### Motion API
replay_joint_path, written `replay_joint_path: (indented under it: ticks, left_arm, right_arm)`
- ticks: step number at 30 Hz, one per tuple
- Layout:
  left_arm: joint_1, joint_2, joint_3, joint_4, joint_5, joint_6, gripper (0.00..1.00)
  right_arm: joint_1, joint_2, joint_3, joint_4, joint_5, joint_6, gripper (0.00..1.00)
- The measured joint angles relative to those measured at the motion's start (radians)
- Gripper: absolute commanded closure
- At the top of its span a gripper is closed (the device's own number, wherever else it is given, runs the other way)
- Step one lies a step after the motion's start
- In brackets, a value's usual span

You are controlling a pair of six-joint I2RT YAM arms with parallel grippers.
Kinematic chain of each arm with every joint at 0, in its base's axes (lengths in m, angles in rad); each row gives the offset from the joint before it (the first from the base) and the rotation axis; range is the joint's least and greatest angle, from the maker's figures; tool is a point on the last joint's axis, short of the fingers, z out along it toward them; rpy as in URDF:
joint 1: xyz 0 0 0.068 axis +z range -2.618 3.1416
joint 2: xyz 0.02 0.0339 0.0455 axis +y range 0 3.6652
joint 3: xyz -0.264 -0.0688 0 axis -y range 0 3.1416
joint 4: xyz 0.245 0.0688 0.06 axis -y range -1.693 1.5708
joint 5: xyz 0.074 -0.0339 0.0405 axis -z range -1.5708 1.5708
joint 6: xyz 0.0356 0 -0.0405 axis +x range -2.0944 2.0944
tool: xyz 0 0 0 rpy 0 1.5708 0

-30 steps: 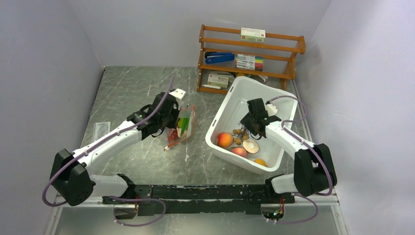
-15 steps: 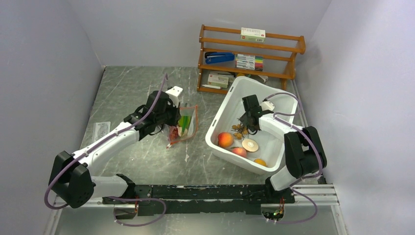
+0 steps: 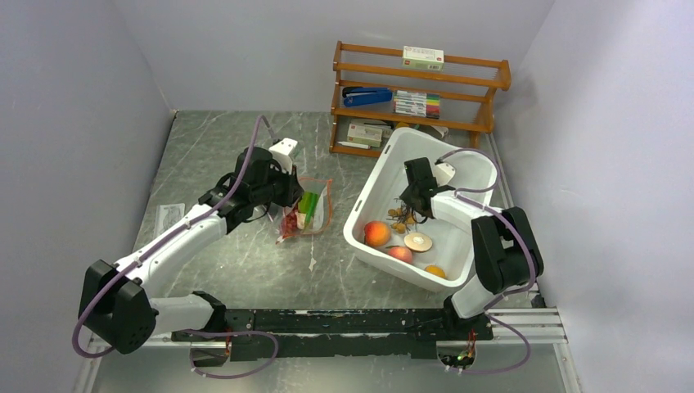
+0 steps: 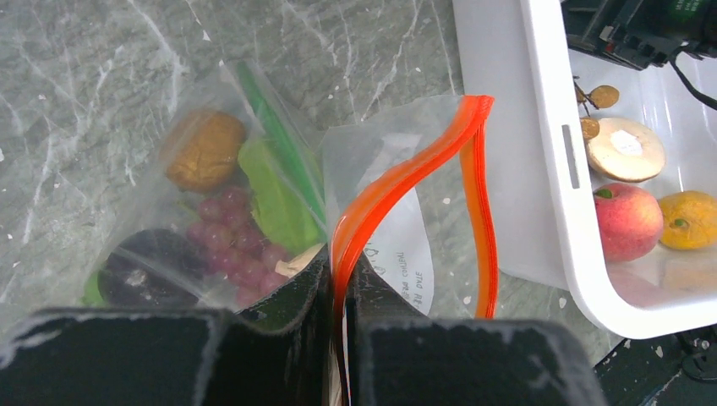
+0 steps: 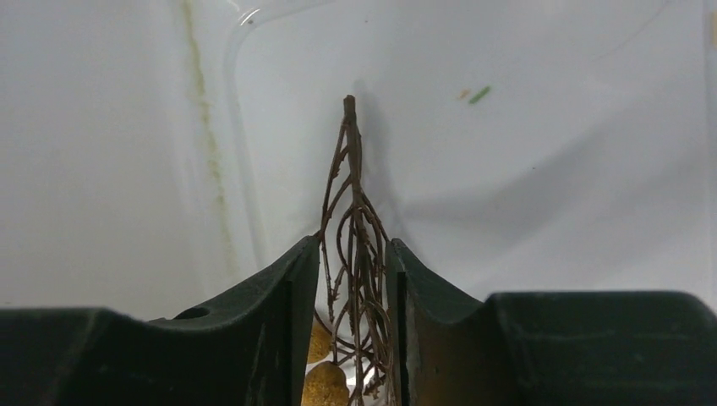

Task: Place the food in the zip-top bag and seal the zipper
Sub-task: Pick up the fake fruit from the bin.

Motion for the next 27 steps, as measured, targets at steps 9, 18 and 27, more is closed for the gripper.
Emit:
replay_joint_path:
  ticks: [9,18,27]
  left_arm:
    - [-0.001,-0.005,0.043,-0.036,0.006,0.023,0.93]
    - [-0.001,-0.022,0.076,-0.075,0.003,0.027,0.93]
    - [-0.001,-0.002,0.142,-0.101,0.003,-0.014,0.93]
  right_arm:
    - [-0.002,0.031,-0.001,0.032,-0.005,-0.045,1.00]
    - [-0.005,-0.151,-0.031,0.104,-0.008,-0.169,1.00]
    - [-0.005,-0.402,-0.047,0.162,-0.037,-0.319,1.00]
